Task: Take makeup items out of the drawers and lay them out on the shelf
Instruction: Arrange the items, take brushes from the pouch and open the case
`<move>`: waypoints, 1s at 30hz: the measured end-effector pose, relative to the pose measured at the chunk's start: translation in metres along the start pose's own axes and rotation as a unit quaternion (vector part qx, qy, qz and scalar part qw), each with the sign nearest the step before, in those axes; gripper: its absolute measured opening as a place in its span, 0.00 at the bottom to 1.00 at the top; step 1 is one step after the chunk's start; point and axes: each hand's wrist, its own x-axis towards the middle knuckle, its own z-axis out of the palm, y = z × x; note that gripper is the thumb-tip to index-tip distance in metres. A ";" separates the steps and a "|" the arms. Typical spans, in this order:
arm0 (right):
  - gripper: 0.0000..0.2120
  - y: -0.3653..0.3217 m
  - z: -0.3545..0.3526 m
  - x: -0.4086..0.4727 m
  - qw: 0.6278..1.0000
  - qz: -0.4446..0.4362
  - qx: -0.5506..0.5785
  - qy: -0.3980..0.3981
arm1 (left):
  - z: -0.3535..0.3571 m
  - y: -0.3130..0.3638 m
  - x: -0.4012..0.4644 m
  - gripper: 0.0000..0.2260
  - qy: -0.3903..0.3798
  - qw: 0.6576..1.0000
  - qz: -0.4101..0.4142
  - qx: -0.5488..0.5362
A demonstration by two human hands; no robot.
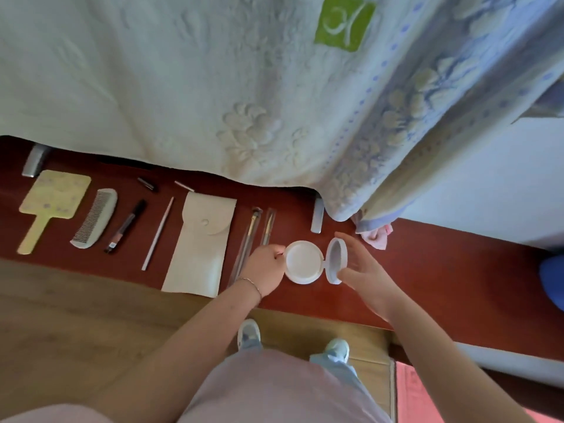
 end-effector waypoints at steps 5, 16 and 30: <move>0.34 -0.001 0.009 0.003 0.999 0.024 0.013 0.022 | -0.004 0.000 0.002 0.13 -0.027 0.995 0.007 0.098; 0.36 -0.002 0.010 0.011 0.997 0.048 0.009 0.058 | -0.006 0.011 -0.004 0.11 -0.045 0.993 -0.005 0.112; 0.32 0.007 0.008 0.013 0.997 0.021 0.001 0.074 | 0.007 0.014 -0.015 0.11 0.027 0.996 -0.039 0.075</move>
